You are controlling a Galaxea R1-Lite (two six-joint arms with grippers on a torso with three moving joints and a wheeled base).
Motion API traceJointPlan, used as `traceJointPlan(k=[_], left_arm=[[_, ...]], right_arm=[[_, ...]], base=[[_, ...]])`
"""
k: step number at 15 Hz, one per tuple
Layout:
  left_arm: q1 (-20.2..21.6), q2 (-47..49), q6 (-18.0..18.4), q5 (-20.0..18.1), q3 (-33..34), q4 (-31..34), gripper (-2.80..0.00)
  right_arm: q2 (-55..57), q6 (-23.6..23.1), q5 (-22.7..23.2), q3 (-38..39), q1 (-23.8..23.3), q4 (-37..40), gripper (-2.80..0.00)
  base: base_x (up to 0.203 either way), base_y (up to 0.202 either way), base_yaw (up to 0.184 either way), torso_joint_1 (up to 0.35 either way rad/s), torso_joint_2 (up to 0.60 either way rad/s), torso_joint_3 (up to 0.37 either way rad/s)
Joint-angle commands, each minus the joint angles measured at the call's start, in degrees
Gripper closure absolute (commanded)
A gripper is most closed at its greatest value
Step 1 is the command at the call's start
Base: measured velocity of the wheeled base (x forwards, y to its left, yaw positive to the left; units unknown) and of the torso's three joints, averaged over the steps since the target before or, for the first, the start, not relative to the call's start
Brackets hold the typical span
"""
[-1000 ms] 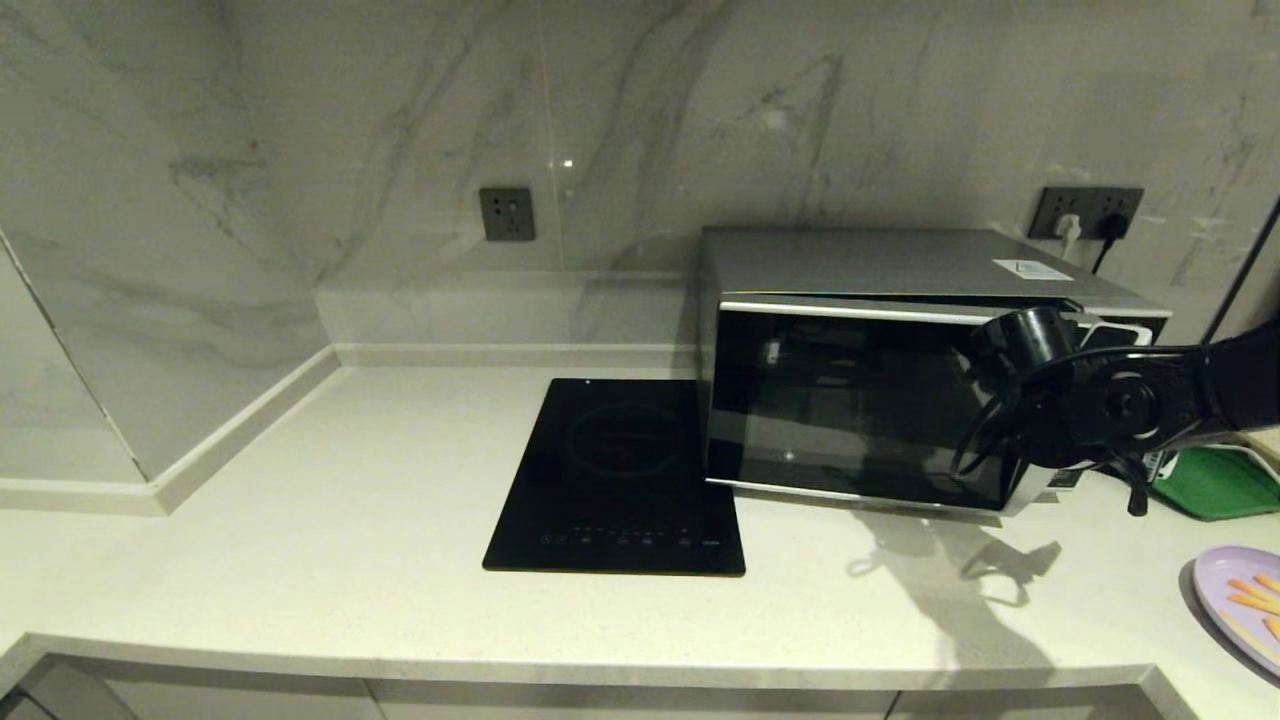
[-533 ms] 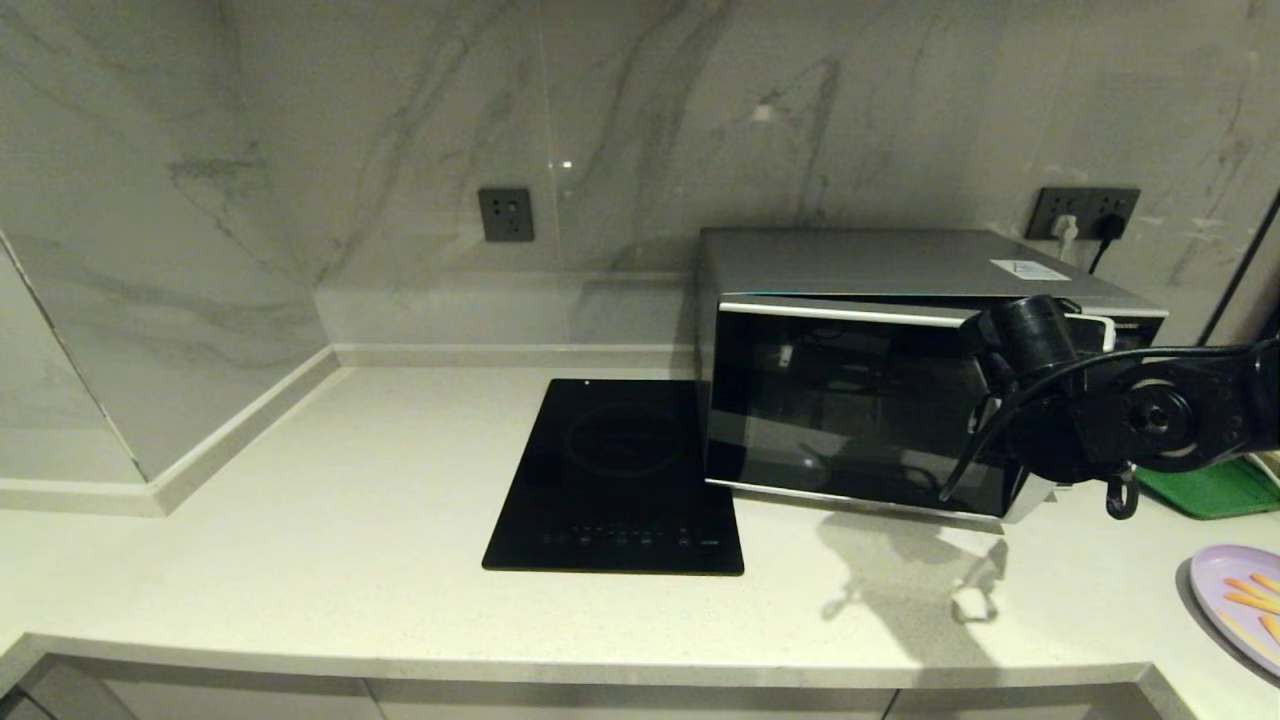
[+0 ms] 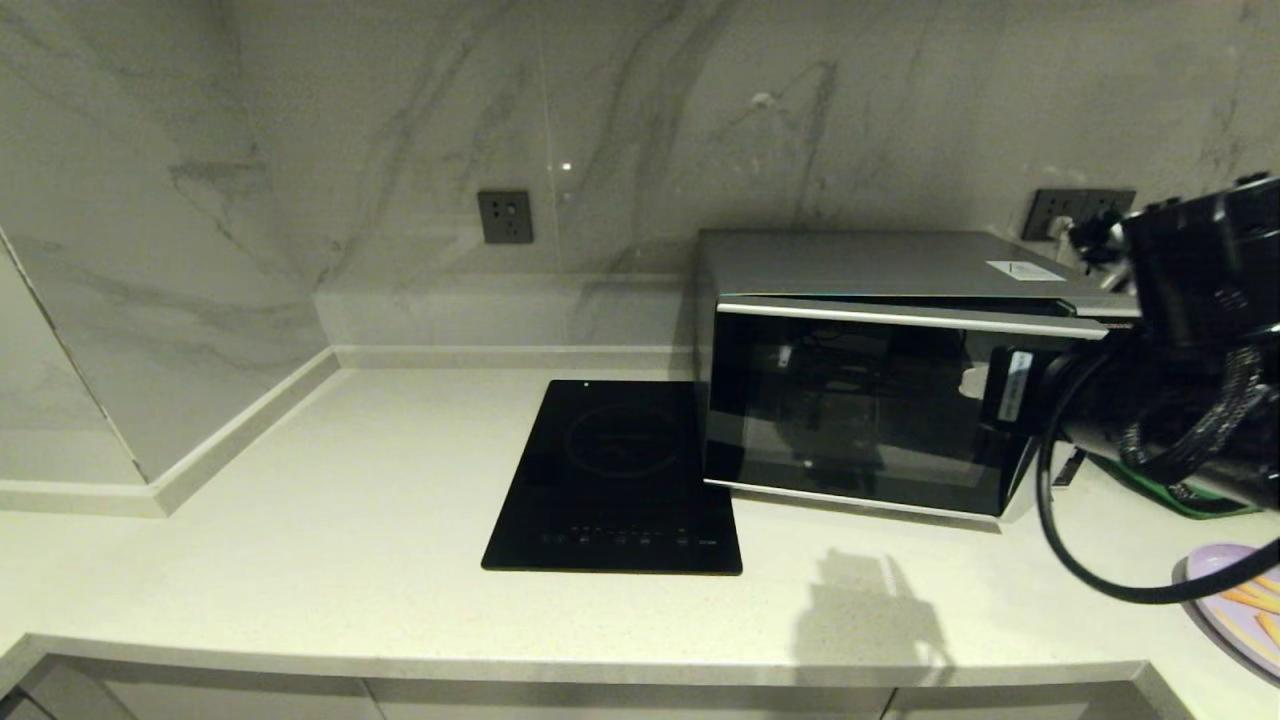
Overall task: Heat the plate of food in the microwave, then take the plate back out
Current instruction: Open the microwave oven
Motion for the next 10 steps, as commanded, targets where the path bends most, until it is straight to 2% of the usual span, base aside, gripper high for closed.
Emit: traceJointPlan(k=[1,3,6,7,9,10], left_arm=[[0.0,-0.1,-0.1,0.0,0.0,0.0,0.00],[0.0,0.0,-0.1,0.0,0.0,0.0,0.00],[0.0,-0.1,-0.1,0.0,0.0,0.0,0.00],[0.1,0.0,-0.1,0.0,0.0,0.0,0.00],[0.0,-0.1,-0.1,0.0,0.0,0.0,0.00],[0.1,-0.1,-0.1,0.0,0.0,0.0,0.00]], right_arm=[[-3.9,4.1,3.1,-7.1,-2.6,5.6,0.00],[-1.0,10.2,6.0,-16.0,-7.3,12.0,0.00],[8.0,19.5,14.3,-30.5,-16.2,21.7,0.00],[11.6,23.2,18.2,-34.9,-19.3,24.7,0.00],[16.7,29.0,29.5,-40.7,-25.6,28.2,0.00],[17.8,31.3,34.4,-42.3,-27.3,28.8,0.00]], base=[[0.000,0.000,0.000,0.000,0.00,0.000],[0.000,0.000,0.000,0.000,0.00,0.000],[0.000,0.000,0.000,0.000,0.00,0.000],[0.000,0.000,0.000,0.000,0.00,0.000],[0.000,0.000,0.000,0.000,0.00,0.000],[0.000,0.000,0.000,0.000,0.00,0.000]])
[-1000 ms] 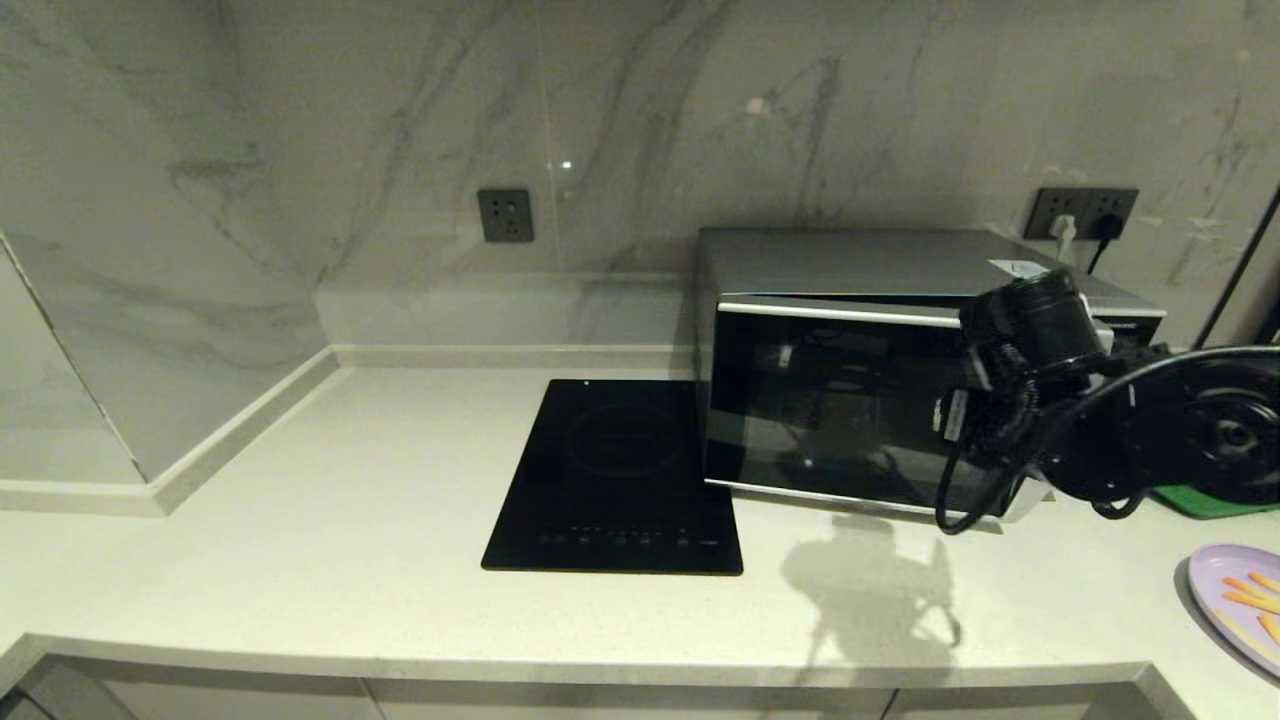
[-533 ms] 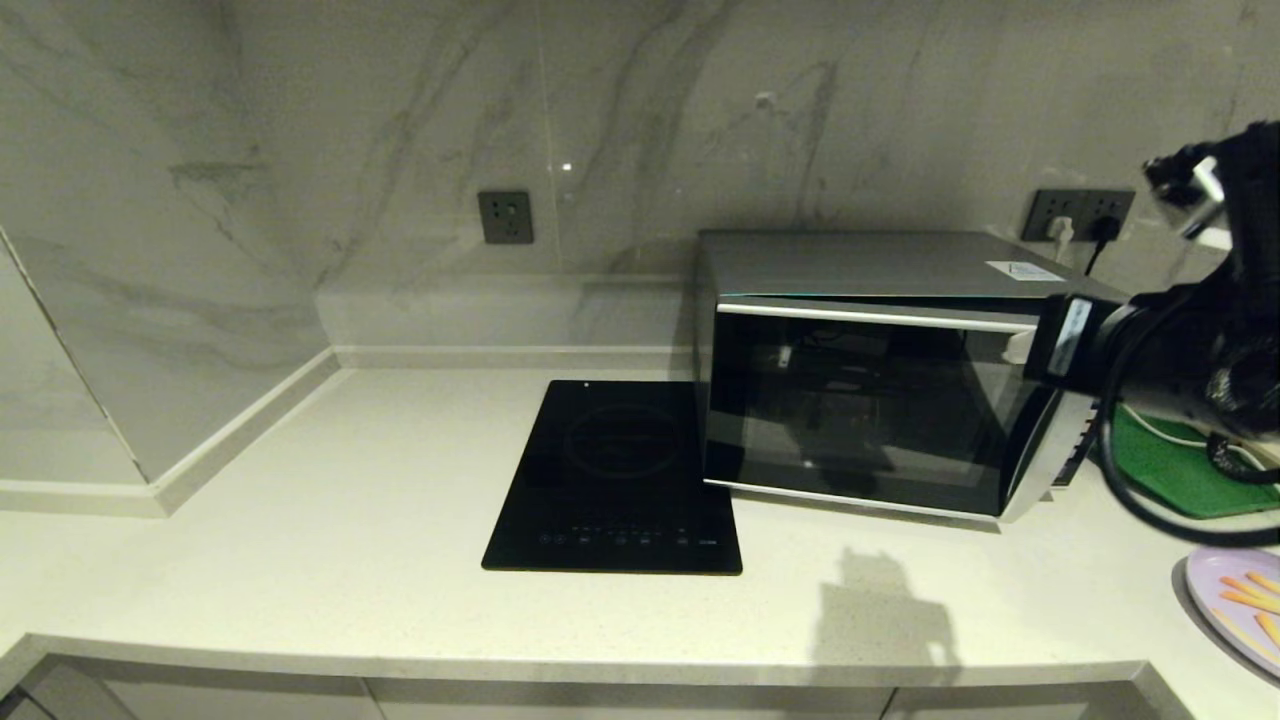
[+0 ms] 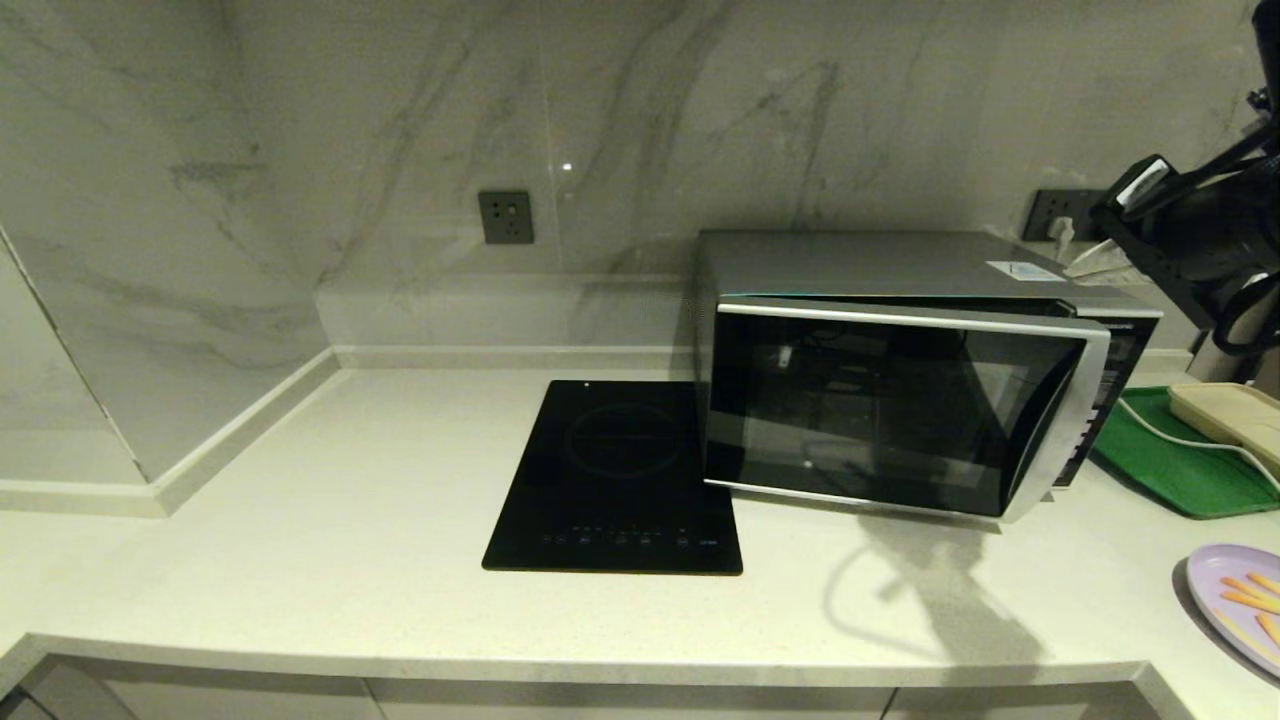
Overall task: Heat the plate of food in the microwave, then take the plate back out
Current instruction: Open the microwave oven
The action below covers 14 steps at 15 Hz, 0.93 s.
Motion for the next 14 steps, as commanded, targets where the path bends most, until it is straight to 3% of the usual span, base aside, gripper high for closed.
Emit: traceJointPlan(k=[1,4,14], left_arm=[[0.0,-0.1,0.0,0.0,0.0,0.0,0.00],[0.1,0.0,0.0,0.0,0.0,0.0,0.00],[0.0,0.0,0.0,0.0,0.0,0.0,0.00]], right_arm=[[6.4,4.1,10.3,-4.6,-4.6,1.0,0.00],[10.7,4.7,11.4,-9.3,-6.6,1.1,0.00],[16.1,2.2,12.4,-9.7,-13.0,-4.5,0.00]], base=[[0.000,0.000,0.000,0.000,0.00,0.000],[0.000,0.000,0.000,0.000,0.00,0.000],[0.000,0.000,0.000,0.000,0.00,0.000]])
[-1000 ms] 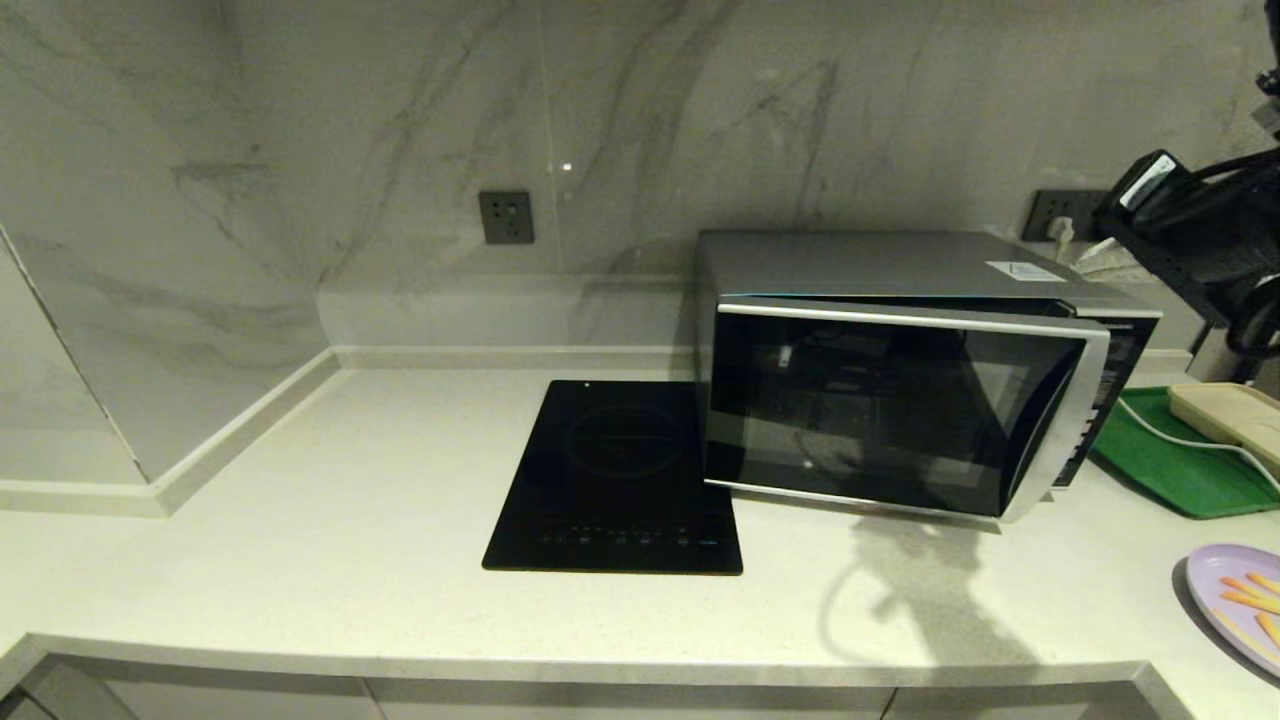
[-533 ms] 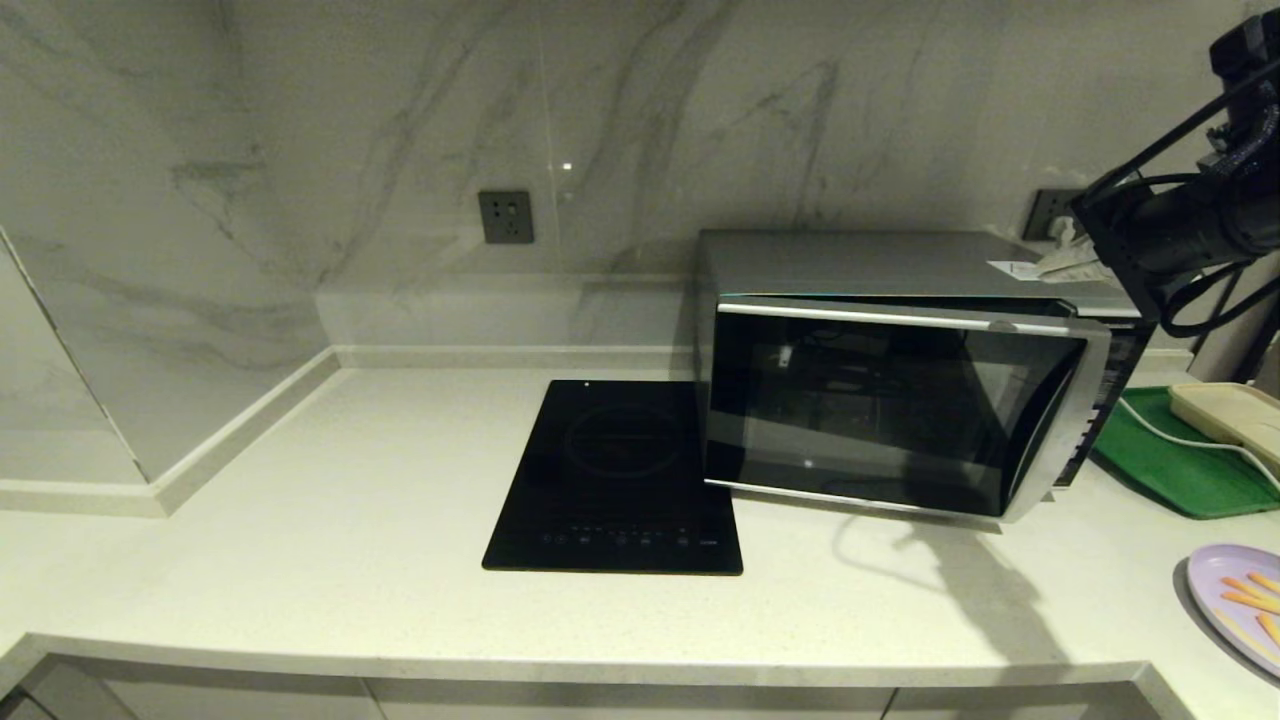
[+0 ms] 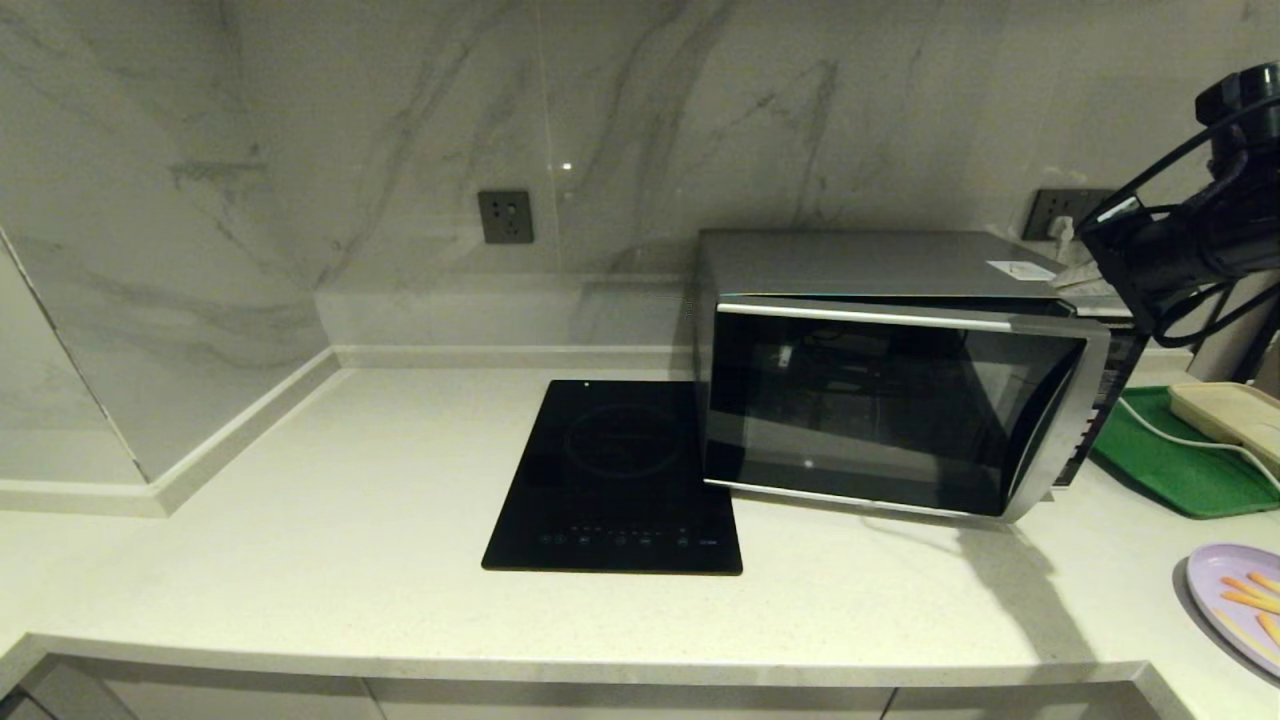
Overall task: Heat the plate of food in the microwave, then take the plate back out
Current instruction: Open the microwave oven
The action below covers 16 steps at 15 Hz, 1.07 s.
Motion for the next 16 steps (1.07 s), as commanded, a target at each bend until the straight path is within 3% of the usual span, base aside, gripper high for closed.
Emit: traceJointPlan(k=[1,12,16], left_arm=[[0.0,-0.1,0.0,0.0,0.0,0.0,0.00],[0.0,-0.1,0.0,0.0,0.0,0.0,0.00],[0.0,-0.1,0.0,0.0,0.0,0.0,0.00]], right_arm=[[1.2,0.2,0.1,-0.1,-1.2,0.1,0.00],[3.5,-0.7,1.1,1.3,-3.6,0.3,0.00],[-0.8,-2.7,3.9,5.4,-3.7,0.8,0.00]], base=[[0.000,0.000,0.000,0.000,0.00,0.000],[0.000,0.000,0.000,0.000,0.00,0.000],[0.000,0.000,0.000,0.000,0.00,0.000]])
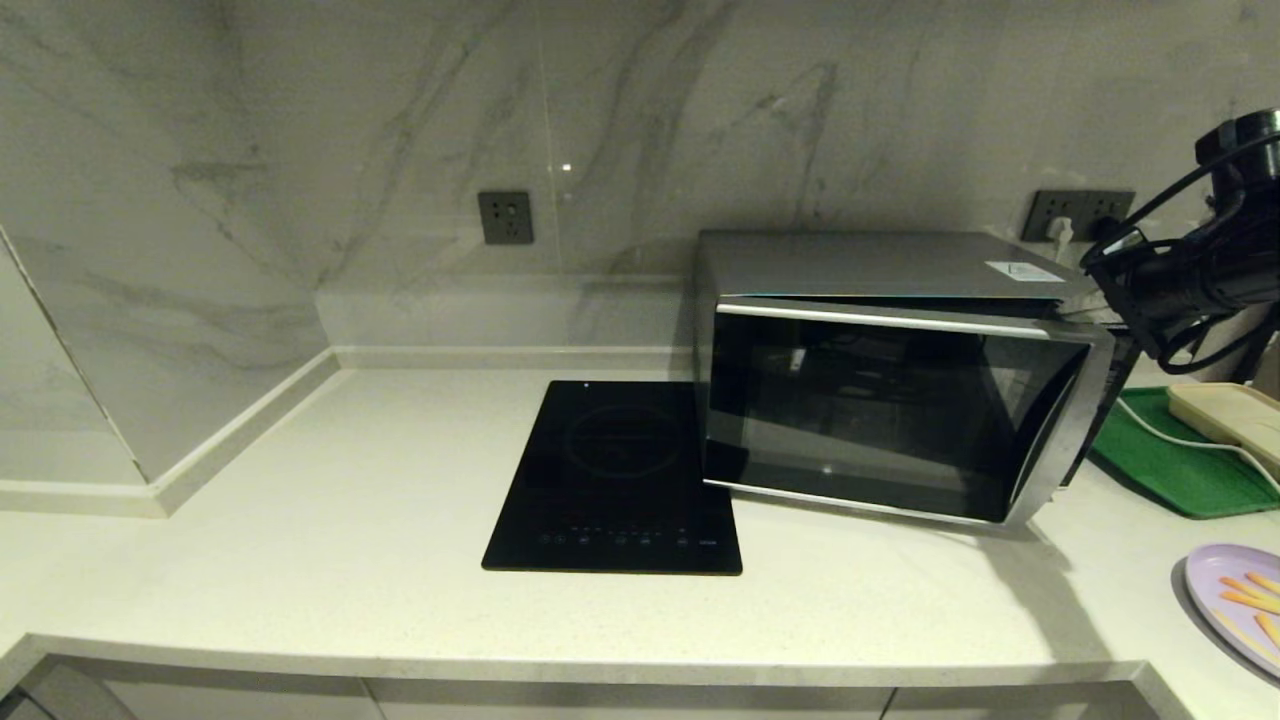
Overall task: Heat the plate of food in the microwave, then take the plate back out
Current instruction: Open the microwave oven
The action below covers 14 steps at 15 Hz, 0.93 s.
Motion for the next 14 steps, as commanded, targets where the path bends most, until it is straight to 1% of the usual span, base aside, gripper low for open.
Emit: traceJointPlan(k=[1,3,5,7,10,12,14], left_arm=[[0.0,-0.1,0.0,0.0,0.0,0.0,0.00],[0.0,0.0,0.0,0.0,0.0,0.0,0.00],[0.0,0.0,0.0,0.0,0.0,0.0,0.00],[0.0,-0.1,0.0,0.0,0.0,0.0,0.00],[0.0,-0.1,0.0,0.0,0.0,0.0,0.00],[0.0,0.0,0.0,0.0,0.0,0.0,0.00],[0.0,-0.1,0.0,0.0,0.0,0.0,0.00]], right_arm=[[-4.6,-0.4,1.4,2.4,0.0,1.7,0.00],[-9.1,-2.1,3.9,3.6,0.0,5.6,0.00],[-14.1,-2.9,6.4,4.9,-1.6,8.5,0.00],[-15.7,-3.4,7.0,8.3,-5.6,9.0,0.00],[-18.4,-5.2,7.2,16.9,-11.0,8.9,0.00],[-21.5,-8.6,7.6,23.6,-13.0,8.7,0.00],[-25.2,-13.8,9.1,30.6,-13.4,8.7,0.00]], base=[[0.000,0.000,0.000,0.000,0.00,0.000],[0.000,0.000,0.000,0.000,0.00,0.000],[0.000,0.000,0.000,0.000,0.00,0.000],[0.000,0.000,0.000,0.000,0.00,0.000],[0.000,0.000,0.000,0.000,0.00,0.000],[0.000,0.000,0.000,0.000,0.00,0.000],[0.000,0.000,0.000,0.000,0.00,0.000]])
